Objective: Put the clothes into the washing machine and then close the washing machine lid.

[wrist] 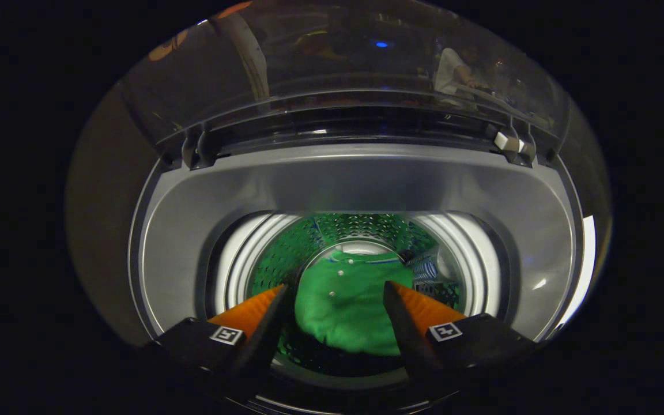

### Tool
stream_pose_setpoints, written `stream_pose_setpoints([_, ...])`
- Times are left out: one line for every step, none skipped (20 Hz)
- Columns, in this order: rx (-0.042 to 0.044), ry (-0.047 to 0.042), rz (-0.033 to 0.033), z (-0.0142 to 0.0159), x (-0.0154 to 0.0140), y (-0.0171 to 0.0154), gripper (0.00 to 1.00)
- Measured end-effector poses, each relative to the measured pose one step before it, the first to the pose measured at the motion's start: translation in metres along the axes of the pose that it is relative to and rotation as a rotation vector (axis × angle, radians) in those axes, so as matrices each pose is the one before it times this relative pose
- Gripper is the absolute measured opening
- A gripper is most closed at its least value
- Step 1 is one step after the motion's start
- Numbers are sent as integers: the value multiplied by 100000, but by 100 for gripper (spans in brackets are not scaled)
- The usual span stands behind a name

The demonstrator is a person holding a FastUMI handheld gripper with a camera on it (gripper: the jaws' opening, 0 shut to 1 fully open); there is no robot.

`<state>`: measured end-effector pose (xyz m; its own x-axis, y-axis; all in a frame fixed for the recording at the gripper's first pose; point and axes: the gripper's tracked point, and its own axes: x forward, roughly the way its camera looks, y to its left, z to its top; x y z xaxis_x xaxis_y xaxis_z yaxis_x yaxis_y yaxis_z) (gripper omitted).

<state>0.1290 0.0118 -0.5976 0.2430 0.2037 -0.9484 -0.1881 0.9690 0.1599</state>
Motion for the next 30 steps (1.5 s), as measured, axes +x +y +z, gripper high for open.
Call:
stream_pose_setpoints([121,-627,-486,-25,22,-122,100])
stream_pose_setpoints([134,-772,-124,77,-116,34,99])
stream_pose_setpoints([217,-963,466,-16,-349,17,100])
stream_pose_setpoints([4,-1570,614,165,-272,185,99])
stream_pose_setpoints([-517,-2274,305,218,-411,119,99])
stream_pose_setpoints([-906,-2485,182,402,-664,14,99])
stream_pose_setpoints([-861,-2909,51,323,-1050,64,99])
stream_pose_setpoints([-449,-3176,-115,693,-903,149,99])
stream_pose_setpoints([-117,-3071,-1,546,-855,162,99])
stream_pose_setpoints([48,-2878,-231,531,-947,23,99])
stream_pose_setpoints([49,-3028,-348,653,-1011,-18,99])
stream_pose_setpoints([54,-2797,-68,756,-1081,210,99])
stream_pose_setpoints([80,-2829,167,729,-1164,292,99])
stream_pose_setpoints([378,-3255,194,1000,-1098,300,99])
stream_pose_setpoints([745,-3590,154,1050,-1238,286,99])
stream_pose_setpoints([974,-3849,227,1479,-1154,281,99])
stream_pose_setpoints([988,-4125,478,1593,-1007,191,99])
stream_pose_setpoints([802,-4328,662,1577,-1110,415,99])
stream_pose_setpoints([211,-4806,534,1843,-943,512,99])
stream_pose_setpoints([32,-4689,392,2133,-758,299,99])
stream_pose_setpoints([-359,-4433,334,2465,-772,307,99])
stream_pose_setpoints([-977,-3733,280,2081,-487,170,99])
stream_pose_setpoints([-1175,-2998,209,1743,-273,43,99])
stream_pose_setpoints([-1220,-2385,314,1766,235,-3,99])
stream_pose_setpoints([-1380,-2005,405,1586,162,69,99])
stream_pose_setpoints([-1186,-1657,211,1567,402,149,99])
stream_pose_setpoints([-919,-780,224,1437,628,102,99])
stream_pose_setpoints([-424,-848,-124,1204,790,12,99])
stream_pose_setpoints([22,-741,-103,994,927,-8,99])
stream_pose_setpoints([-108,-299,-68,681,1008,-102,99])
